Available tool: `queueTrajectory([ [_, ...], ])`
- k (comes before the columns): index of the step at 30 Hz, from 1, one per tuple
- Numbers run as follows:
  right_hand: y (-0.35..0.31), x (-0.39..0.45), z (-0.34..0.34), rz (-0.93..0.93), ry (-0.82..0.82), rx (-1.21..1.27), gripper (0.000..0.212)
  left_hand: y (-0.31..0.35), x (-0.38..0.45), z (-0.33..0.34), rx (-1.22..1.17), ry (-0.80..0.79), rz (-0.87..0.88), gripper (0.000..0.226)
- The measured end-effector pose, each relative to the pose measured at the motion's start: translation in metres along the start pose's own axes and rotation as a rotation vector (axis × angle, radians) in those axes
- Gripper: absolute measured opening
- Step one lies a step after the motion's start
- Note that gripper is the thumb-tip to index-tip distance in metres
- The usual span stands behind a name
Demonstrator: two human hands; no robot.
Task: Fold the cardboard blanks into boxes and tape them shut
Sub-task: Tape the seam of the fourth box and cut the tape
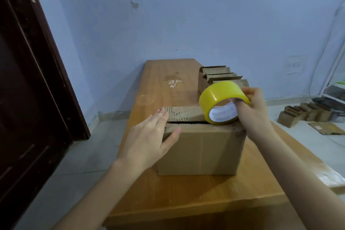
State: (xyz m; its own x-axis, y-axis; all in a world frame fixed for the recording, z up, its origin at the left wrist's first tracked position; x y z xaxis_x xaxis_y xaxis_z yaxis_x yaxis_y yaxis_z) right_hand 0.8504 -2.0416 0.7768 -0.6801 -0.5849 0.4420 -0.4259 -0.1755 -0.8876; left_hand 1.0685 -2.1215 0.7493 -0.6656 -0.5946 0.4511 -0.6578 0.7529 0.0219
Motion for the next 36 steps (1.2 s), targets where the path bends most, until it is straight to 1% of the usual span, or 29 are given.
queueTrajectory([
  [2, 0.0, -0.002, 0.002, -0.061, 0.036, -0.04, 0.022, 0.002, 0.001, -0.001, 0.007, -0.002, -0.011, 0.096],
  [4, 0.001, 0.0, 0.001, -0.083, 0.003, -0.097, 0.022, 0.003, 0.002, -0.003, 0.017, -0.02, -0.022, 0.098],
  [7, 0.01, 0.002, -0.007, 0.033, -0.114, -0.155, 0.009, 0.001, 0.001, -0.005, -0.002, -0.052, -0.033, 0.097],
  [9, 0.015, -0.002, -0.01, 0.067, -0.156, -0.151, 0.013, 0.002, 0.001, -0.006, -0.076, -0.088, -0.054, 0.088],
  [11, 0.014, -0.007, -0.008, 0.036, -0.159, -0.169, 0.009, 0.004, 0.004, -0.007, -0.164, -0.125, -0.111, 0.073],
  [13, 0.012, -0.007, -0.006, 0.005, -0.167, -0.221, 0.01, 0.005, 0.01, -0.01, -0.212, -0.083, -0.197, 0.07],
  [14, 0.012, -0.005, -0.006, 0.0, -0.177, -0.248, 0.012, 0.007, 0.011, -0.011, -0.153, -0.033, -0.21, 0.072],
  [16, 0.012, -0.004, -0.005, -0.003, -0.205, -0.28, 0.014, 0.014, 0.015, -0.012, -0.023, 0.075, -0.136, 0.082],
  [17, 0.011, -0.003, -0.005, -0.011, -0.216, -0.298, 0.015, 0.02, 0.017, -0.012, -0.01, 0.082, -0.073, 0.084],
  [19, 0.008, -0.002, -0.006, -0.043, -0.233, -0.361, 0.015, 0.028, 0.021, -0.007, -0.027, -0.024, 0.003, 0.078],
  [21, 0.002, 0.0, -0.006, -0.089, -0.243, -0.413, 0.014, 0.031, 0.023, -0.004, -0.009, -0.119, 0.015, 0.071],
  [25, -0.005, 0.007, -0.007, -0.163, -0.205, -0.456, 0.015, 0.03, 0.023, -0.01, -0.007, -0.202, 0.021, 0.076],
  [28, -0.001, 0.006, -0.014, -0.162, -0.163, -0.405, 0.011, 0.029, 0.022, -0.011, -0.003, -0.234, 0.025, 0.081],
  [31, 0.006, 0.002, -0.023, -0.097, -0.046, -0.224, 0.006, 0.03, 0.021, -0.011, -0.008, -0.224, 0.055, 0.086],
  [33, 0.011, -0.001, -0.022, -0.091, 0.022, -0.162, 0.005, 0.03, 0.021, -0.012, -0.011, -0.237, 0.064, 0.089],
  [35, 0.016, -0.003, -0.017, -0.06, 0.011, -0.143, 0.002, 0.029, 0.023, -0.012, -0.005, -0.254, 0.063, 0.091],
  [36, 0.018, -0.002, -0.016, -0.014, -0.032, -0.148, 0.005, 0.03, 0.024, -0.012, 0.0, -0.258, 0.058, 0.092],
])
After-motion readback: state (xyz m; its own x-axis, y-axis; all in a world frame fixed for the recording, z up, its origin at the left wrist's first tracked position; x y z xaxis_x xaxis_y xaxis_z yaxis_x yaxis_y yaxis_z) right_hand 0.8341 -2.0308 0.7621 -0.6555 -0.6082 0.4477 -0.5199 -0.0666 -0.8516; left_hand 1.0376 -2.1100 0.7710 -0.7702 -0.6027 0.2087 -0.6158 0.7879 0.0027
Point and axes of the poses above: each hand's wrist, its own x-axis towards the middle knuckle, its own z-axis out of the palm, y = z × x, the point moved 1 cm from there along x, towards the middle knuckle, and after that the axes turned 1 degree about z, right-handed, at the moved point
